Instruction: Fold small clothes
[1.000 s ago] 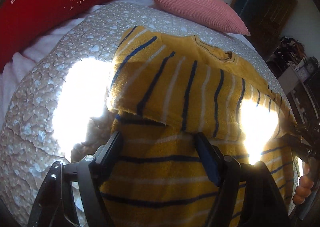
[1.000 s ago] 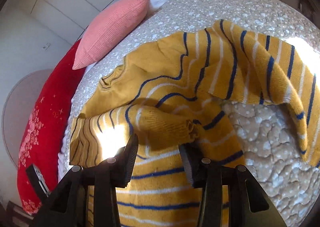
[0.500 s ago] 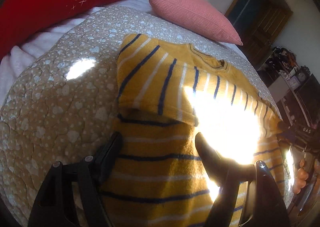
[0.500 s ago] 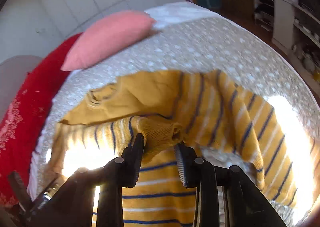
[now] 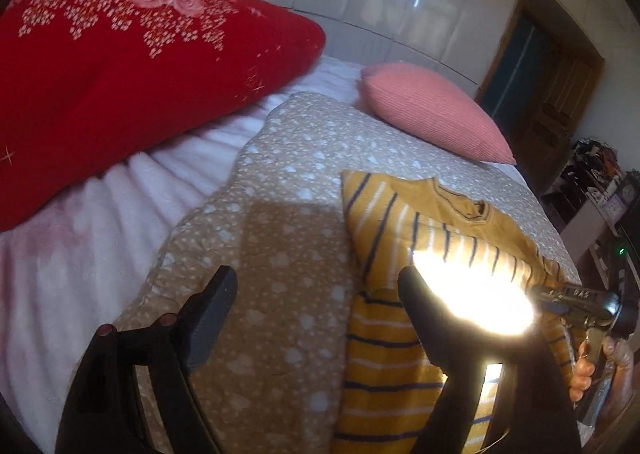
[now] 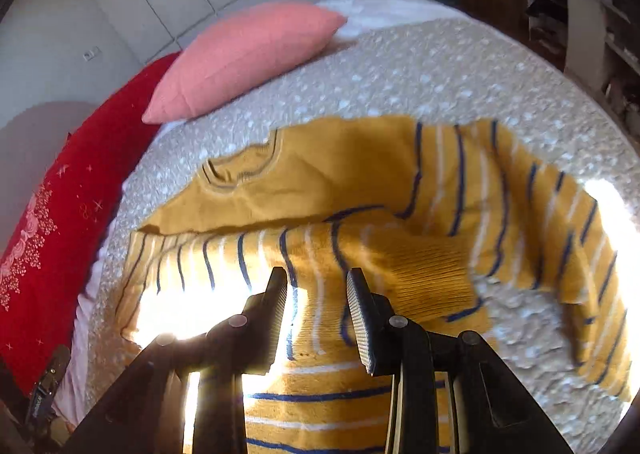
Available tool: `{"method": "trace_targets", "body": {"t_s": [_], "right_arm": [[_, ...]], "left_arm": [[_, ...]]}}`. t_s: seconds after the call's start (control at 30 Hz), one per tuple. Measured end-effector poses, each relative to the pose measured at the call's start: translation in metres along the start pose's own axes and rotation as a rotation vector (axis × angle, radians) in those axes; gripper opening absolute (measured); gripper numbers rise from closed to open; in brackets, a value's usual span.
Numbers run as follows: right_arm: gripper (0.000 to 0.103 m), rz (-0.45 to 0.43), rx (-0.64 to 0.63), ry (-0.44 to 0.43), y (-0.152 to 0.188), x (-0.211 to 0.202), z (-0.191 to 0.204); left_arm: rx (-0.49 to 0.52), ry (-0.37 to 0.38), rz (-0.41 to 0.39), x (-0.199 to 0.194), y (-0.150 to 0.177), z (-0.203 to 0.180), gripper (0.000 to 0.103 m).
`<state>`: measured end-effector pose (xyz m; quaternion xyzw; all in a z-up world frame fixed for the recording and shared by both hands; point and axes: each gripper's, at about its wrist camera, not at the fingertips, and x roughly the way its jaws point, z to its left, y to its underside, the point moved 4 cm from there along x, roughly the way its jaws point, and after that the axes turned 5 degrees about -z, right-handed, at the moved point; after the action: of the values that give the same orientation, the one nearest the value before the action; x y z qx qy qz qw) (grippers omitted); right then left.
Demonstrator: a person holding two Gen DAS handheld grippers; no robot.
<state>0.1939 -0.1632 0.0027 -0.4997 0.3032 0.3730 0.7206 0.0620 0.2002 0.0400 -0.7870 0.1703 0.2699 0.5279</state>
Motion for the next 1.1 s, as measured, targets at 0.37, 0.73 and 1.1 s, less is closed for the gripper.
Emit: {"method": "trace_targets", "body": {"t_s": [0.37,0.73,1.1], "right_arm": [[0.061,-0.099,-0.034,0.092,0.028,-0.118,-0.083],[0.061,-0.208,0.39,0.19,0.122,-0.236,-0.278],[0.062,-0.311,0.722,0.068,0.135,-0.194,-0.307]], "left_arm": [[0.049,0.022,-0.004,-0.001,0.014,-0.021,0.082],[-0.017,0.147,0.059,-0.027,0.049,-0.049,0.082],[-0.043,0.156,0.004,-0.039,0.066,-0.033,0.082]]}}
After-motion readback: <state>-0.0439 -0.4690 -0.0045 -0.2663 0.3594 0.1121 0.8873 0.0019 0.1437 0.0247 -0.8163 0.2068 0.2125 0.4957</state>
